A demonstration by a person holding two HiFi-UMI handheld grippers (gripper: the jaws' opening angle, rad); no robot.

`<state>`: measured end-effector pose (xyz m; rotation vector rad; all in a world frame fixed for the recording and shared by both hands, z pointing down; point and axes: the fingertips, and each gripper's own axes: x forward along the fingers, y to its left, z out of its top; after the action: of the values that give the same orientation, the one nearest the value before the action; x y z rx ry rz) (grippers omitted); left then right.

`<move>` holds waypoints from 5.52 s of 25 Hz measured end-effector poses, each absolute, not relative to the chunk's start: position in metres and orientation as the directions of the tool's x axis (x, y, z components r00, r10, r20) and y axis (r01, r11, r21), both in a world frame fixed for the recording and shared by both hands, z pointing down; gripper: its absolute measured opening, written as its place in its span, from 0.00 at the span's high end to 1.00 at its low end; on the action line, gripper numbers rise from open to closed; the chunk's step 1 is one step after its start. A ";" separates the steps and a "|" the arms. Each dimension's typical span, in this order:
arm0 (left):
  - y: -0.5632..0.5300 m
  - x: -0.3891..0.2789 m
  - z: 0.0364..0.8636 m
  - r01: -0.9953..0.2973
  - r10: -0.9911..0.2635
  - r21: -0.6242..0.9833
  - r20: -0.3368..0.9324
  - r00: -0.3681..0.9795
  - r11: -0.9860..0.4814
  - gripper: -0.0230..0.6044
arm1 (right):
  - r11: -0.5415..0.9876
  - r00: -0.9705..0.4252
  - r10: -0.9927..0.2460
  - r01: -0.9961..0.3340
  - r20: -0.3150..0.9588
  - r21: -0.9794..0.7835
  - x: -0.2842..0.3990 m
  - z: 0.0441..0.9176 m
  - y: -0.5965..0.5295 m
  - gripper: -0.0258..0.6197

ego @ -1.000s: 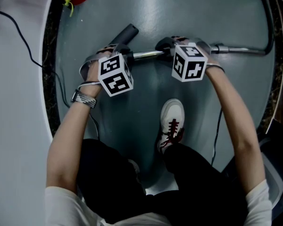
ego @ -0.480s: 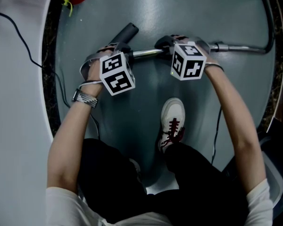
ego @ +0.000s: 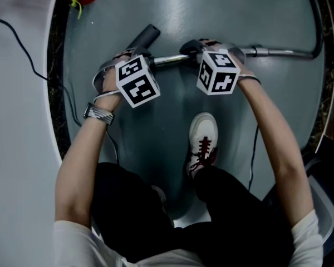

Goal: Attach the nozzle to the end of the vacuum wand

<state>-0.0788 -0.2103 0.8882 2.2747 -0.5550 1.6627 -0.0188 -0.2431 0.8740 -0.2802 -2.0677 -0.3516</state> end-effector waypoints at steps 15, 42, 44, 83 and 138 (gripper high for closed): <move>-0.214 -0.075 0.886 -0.542 -0.107 0.073 0.950 0.294 -0.837 0.65 | 0.935 -0.506 0.038 0.322 0.862 0.148 -0.020 0.873 -0.245 0.71; -0.219 -0.059 0.883 -0.273 -0.263 -0.176 0.908 0.327 -0.946 0.68 | 0.917 -0.482 0.015 0.356 0.876 0.180 -0.015 0.878 -0.245 0.72; -0.219 -0.059 0.883 -0.291 -0.262 -0.166 0.906 0.331 -0.942 0.68 | 0.920 -0.491 0.015 0.348 0.871 0.180 -0.016 0.876 -0.244 0.72; -0.228 -0.048 0.879 -0.384 -0.296 -0.150 0.886 0.356 -0.911 0.69 | 0.930 -0.507 -0.017 0.309 0.862 0.200 -0.019 0.873 -0.247 0.73; -0.258 -0.060 0.675 -0.708 -0.681 -0.173 0.497 0.538 -0.685 0.96 | 0.931 -0.800 -0.365 -0.307 0.476 0.197 0.019 0.684 -0.281 0.91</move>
<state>-0.0596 -0.2576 0.6753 2.7121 -1.2255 0.8431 0.0192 -0.2810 0.6837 0.4797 -2.5638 -0.1497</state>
